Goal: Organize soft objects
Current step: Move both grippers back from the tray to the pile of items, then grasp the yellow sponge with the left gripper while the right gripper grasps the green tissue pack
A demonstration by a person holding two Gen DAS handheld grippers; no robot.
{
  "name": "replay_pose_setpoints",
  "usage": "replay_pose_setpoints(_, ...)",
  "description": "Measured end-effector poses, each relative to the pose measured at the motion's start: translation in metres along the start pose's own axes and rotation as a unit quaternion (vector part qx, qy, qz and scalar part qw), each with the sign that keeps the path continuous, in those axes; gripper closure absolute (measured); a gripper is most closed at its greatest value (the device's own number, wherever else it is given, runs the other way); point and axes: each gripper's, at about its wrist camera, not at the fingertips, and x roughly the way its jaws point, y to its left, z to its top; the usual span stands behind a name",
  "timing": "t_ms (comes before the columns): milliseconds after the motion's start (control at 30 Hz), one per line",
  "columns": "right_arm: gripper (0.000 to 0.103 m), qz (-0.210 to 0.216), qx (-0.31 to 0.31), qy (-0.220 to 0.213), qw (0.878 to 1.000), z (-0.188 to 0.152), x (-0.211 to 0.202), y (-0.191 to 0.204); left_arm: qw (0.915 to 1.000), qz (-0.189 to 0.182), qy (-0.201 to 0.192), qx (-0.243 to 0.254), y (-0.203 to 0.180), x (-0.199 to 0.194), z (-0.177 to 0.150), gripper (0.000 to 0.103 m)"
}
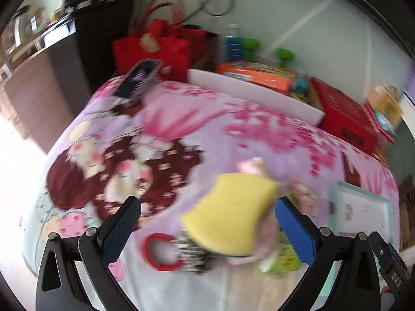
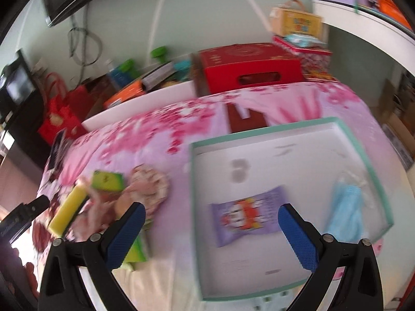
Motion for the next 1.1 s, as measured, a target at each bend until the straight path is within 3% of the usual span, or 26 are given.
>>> replay_pose_setpoints(200, 0.0, 0.041, -0.044, 0.035, 0.998, -0.016, 0.01, 0.048, 0.9993, 0.002, 0.01, -0.036, 0.036, 0.001, -0.005, 0.0)
replay_pose_setpoints(433, 0.0, 0.044, -0.1, 0.072, 0.991, -0.039, 0.026, 0.089, 0.9988, -0.017, 0.017, -0.041, 0.045, 0.002, -0.01, 0.0)
replay_pose_setpoints(833, 0.0, 0.034, -0.109, 0.103, 0.988, -0.054, 0.048, 0.101, 0.9966, -0.07, 0.043, -0.011, 0.033, 0.008, -0.011, 0.0)
replay_pose_setpoints(1100, 0.0, 0.036, -0.109, 0.116, 0.987, -0.058, 0.058, 0.103, 0.9949, -0.084, 0.053, 0.017, 0.017, 0.014, -0.014, 0.0)
